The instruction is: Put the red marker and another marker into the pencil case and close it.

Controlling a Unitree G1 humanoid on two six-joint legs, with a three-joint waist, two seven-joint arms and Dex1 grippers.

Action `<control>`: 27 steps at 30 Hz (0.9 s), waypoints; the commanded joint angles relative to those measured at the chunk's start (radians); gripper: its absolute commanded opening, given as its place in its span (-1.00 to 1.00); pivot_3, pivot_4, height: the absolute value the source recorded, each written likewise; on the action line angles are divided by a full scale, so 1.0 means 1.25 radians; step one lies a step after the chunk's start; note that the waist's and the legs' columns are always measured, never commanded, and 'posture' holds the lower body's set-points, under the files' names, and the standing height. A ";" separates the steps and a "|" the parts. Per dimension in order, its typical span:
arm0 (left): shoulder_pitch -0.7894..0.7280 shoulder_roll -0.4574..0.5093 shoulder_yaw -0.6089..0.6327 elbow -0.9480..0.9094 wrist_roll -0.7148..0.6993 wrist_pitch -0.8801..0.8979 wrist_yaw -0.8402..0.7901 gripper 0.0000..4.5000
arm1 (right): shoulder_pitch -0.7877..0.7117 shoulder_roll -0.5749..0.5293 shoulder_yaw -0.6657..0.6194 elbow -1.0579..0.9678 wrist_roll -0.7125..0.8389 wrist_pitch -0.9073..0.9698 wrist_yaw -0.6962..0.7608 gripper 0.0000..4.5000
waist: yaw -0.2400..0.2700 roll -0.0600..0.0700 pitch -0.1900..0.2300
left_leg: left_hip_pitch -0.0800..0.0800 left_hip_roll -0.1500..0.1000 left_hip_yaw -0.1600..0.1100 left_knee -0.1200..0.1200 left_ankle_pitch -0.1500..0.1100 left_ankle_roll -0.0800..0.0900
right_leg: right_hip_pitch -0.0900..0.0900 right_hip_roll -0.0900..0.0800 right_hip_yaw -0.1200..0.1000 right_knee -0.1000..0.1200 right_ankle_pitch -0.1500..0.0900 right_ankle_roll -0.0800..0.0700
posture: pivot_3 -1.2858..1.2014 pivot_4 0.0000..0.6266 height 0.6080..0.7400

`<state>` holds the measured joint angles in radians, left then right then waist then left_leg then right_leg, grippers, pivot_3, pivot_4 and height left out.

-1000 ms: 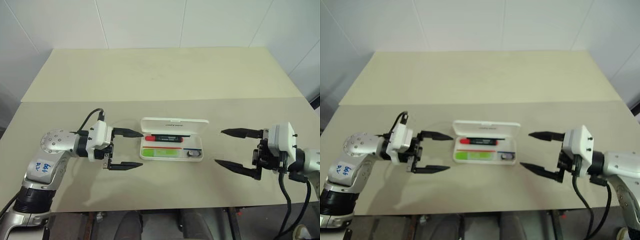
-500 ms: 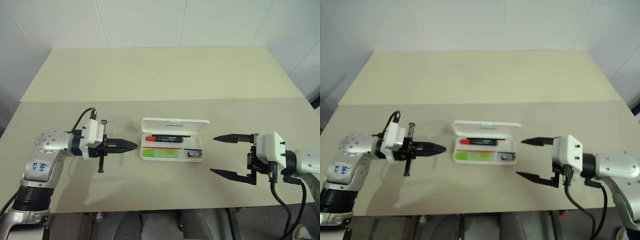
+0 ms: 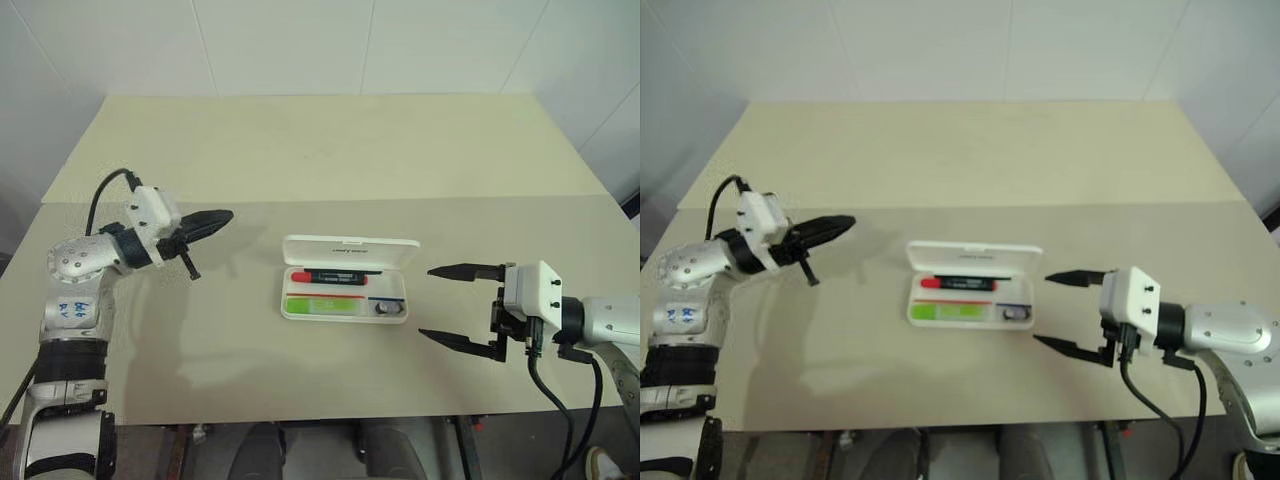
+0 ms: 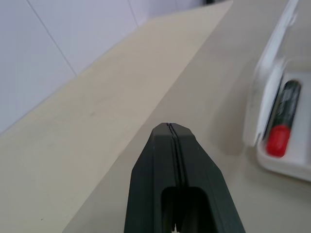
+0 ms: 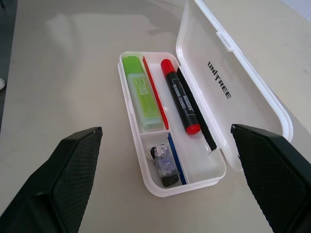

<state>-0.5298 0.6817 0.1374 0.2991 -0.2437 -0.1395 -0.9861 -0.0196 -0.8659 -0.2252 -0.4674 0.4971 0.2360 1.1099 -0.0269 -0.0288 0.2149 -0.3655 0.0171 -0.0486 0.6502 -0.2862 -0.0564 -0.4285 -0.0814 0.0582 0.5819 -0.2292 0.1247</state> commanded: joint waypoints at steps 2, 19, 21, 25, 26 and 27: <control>-0.049 -0.033 -0.071 0.037 0.059 -0.042 0.006 -0.99 | -0.007 0.008 -0.002 -0.019 0.006 -0.010 -0.016 1.00 | 0.000 0.000 0.000 | 0.000 0.000 0.000 0.000 0.000 0.000 | 0.000 0.000 0.000 0.000 0.003 0.006 | 0.03 -0.52 1.00; -0.106 -0.135 -0.170 -0.023 -0.060 0.132 -0.210 -0.99 | -0.001 0.016 0.000 -0.039 0.004 -0.005 -0.065 1.00 | -0.001 0.000 0.000 | 0.000 0.000 0.000 -0.001 0.000 0.000 | 0.000 0.001 0.000 0.000 0.005 0.008 | 0.03 -0.52 1.00; -0.085 -0.102 -0.189 -0.059 -0.057 0.159 -0.257 -0.99 | 0.001 0.017 0.000 -0.039 0.003 -0.007 -0.070 1.00 | -0.002 0.000 0.000 | 0.000 0.000 0.001 0.000 0.000 0.000 | 0.000 0.001 0.001 -0.001 0.004 0.006 | 0.03 -0.52 1.00; -0.079 -0.073 -0.210 -0.080 -0.036 0.180 -0.284 -0.99 | -0.003 0.017 0.002 -0.039 0.004 -0.006 -0.077 1.00 | -0.001 0.000 0.000 | 0.000 0.000 0.001 0.001 0.000 0.000 | 0.000 0.001 0.001 0.000 0.002 0.003 | 0.03 -0.52 1.00; -0.081 -0.066 -0.220 -0.082 -0.027 0.184 -0.294 -0.99 | -0.006 0.016 0.003 -0.038 0.005 -0.005 -0.078 1.00 | -0.001 0.000 0.000 | 0.000 0.000 0.001 0.001 0.000 0.000 | 0.000 0.001 0.001 0.000 0.002 0.003 | 0.03 -0.52 1.00; -0.086 -0.061 -0.231 -0.079 -0.013 0.178 -0.298 -0.99 | -0.009 0.016 0.004 -0.038 0.006 -0.005 -0.080 1.00 | -0.001 0.000 0.000 | -0.001 0.000 0.001 0.001 0.000 0.000 | 0.000 0.001 0.001 -0.001 0.002 0.001 | 0.03 -0.52 1.00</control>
<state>-0.6255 0.5899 -0.1396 0.2353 -0.2763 0.0858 -1.3429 -0.0224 -0.8486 -0.2028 -0.4786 0.4948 0.2385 1.0179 -0.0279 -0.0289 0.2149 -0.3664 0.0172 -0.0480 0.6521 -0.2861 -0.0562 -0.4285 -0.0806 0.0596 0.5807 -0.2278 0.1232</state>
